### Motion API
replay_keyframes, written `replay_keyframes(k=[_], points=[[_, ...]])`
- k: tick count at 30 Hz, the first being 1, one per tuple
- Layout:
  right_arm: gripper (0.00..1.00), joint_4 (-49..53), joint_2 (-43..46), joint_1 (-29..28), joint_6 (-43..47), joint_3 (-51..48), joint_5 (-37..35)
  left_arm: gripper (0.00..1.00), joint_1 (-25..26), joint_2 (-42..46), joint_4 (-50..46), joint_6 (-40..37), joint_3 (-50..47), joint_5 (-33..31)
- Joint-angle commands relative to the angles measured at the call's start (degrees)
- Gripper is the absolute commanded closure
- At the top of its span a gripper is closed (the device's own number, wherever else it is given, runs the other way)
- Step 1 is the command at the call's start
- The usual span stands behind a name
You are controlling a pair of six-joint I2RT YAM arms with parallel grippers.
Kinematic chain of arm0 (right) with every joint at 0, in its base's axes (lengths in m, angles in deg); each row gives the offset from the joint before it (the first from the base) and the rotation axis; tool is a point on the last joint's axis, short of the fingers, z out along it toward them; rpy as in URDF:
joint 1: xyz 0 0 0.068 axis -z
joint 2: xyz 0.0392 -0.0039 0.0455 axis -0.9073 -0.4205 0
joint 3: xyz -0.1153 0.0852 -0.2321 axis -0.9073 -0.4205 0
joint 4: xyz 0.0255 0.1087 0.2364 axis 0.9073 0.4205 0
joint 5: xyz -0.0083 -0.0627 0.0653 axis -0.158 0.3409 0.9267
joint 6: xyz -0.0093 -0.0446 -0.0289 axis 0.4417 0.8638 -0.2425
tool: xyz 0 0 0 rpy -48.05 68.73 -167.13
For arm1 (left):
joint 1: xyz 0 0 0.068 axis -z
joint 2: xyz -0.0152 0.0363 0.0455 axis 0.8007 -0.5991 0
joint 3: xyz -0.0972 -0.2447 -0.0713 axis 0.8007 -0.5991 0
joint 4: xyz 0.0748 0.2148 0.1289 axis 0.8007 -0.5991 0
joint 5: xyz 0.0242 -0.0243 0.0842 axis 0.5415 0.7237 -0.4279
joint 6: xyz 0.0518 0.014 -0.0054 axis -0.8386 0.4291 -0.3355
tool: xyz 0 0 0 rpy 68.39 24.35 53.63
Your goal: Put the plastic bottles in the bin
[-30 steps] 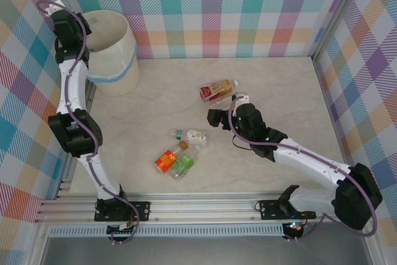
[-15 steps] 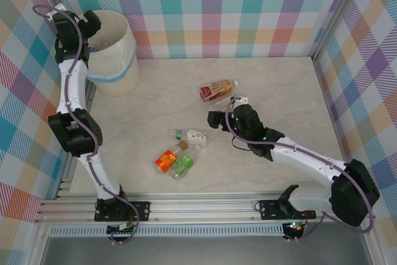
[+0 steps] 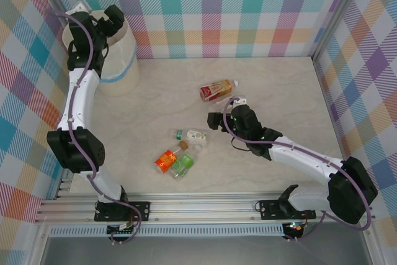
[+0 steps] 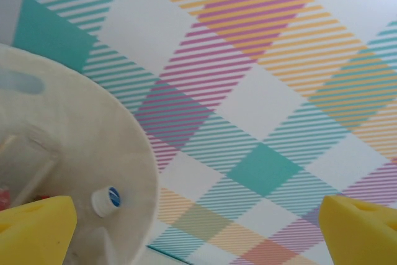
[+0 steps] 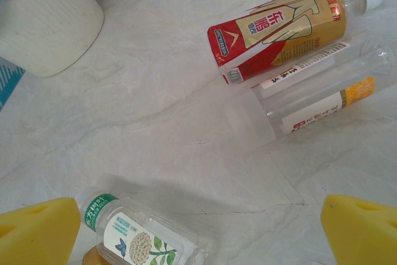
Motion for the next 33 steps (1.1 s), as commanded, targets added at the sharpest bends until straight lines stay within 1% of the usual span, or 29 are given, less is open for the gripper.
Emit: replay_keyframes(k=[1, 7, 11, 15, 17, 23, 25, 29, 31, 33], points=[[0.0, -0.01, 0.02, 0.08, -0.04, 0.0, -1.27, 0.0, 2.24, 3.4, 3.02, 1.67, -3.27, 1.55], [0.0, 0.61, 0.03, 0.03, -0.76, -0.79, -2.75, 0.0, 6.11, 7.6, 4.87, 2.59, -8.92, 2.06], [0.0, 1.0, -0.9, 0.11, -2.22, -0.67, -4.47, 0.0, 6.86, 8.76, 5.33, 6.32, -11.18, 1.48], [0.0, 1.7, -2.12, 0.2, -4.18, 0.1, -5.74, 0.0, 7.87, 10.29, 10.56, 10.9, -17.06, -0.93], [0.0, 3.03, -2.75, 0.37, -4.88, 0.92, -5.77, 0.0, 8.61, 11.01, 11.35, 12.27, -19.13, -1.26], [0.0, 7.79, -5.42, 1.49, -7.67, 3.63, -6.12, 0.0, 11.39, 14.83, 10.61, 14.27, -26.09, 0.92], [0.0, 9.35, -6.47, 2.2, -8.36, 4.57, -5.66, 0.0, 12.48, 16.32, 11.35, 15.1, -29.24, 3.54], [0.0, 11.55, -9.06, 3.98, -8.55, 6.71, -3.6, 0.0, 13.85, 19.41, 9.55, 16.2, -35.07, 7.48], [0.0, 12.36, -10.62, 5.43, -7.74, 8.13, -1.0, 0.0, 13.97, 21.08, 9.38, 17.57, -38.58, 8.02], [0.0, 13.76, -12.84, 7.11, -6.7, 10.63, 3.15, 0.0, 13.97, 22.91, 9.99, 18.32, -42.38, 8.98]])
